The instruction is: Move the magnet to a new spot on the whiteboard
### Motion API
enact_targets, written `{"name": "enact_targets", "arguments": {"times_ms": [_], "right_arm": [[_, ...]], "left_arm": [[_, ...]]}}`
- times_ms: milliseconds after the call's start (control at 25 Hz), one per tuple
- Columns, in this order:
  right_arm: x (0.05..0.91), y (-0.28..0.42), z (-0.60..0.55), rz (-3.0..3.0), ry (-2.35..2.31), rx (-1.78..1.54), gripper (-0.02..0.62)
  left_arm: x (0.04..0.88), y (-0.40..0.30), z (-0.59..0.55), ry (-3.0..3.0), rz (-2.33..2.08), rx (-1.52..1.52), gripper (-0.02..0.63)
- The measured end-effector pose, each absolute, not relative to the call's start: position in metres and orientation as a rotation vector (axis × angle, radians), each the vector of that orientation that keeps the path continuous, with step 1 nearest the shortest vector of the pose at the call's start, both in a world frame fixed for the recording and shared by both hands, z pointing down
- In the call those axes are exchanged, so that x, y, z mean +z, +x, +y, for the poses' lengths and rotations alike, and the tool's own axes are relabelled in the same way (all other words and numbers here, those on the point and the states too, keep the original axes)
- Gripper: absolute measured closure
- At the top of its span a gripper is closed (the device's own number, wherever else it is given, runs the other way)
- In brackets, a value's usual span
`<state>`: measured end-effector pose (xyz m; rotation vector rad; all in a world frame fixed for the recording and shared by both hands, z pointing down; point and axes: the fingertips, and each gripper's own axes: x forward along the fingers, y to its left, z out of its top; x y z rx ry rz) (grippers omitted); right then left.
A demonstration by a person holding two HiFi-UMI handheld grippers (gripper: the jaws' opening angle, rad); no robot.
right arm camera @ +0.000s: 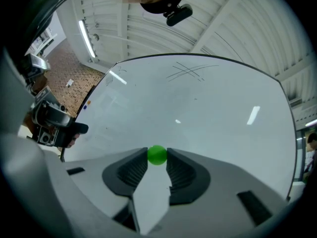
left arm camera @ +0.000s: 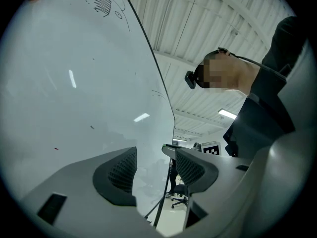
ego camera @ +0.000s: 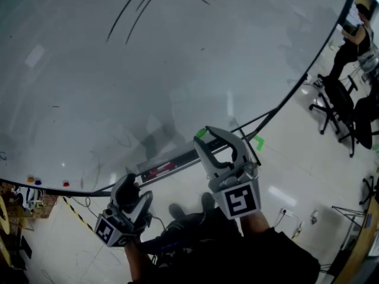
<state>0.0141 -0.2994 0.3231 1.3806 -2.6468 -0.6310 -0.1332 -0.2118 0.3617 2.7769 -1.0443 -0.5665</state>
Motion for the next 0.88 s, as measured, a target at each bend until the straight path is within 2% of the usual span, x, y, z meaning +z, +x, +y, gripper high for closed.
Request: {"name": "enact_targets", "arguments": {"times_ms": [480,880], "right_arm": [[0.35,0.049,-0.293,-2.756,1.292,-0.472,0.447],[0.362,0.046,-0.279,-2.859,1.202,-0.399,0.446]], "left_arm": [[0.373,-0.093,-0.201,2.74,-1.184,-0.425,0.368],[0.374,-0.093,-0.179,2.654,-1.288,-0.445,0.367]]}}
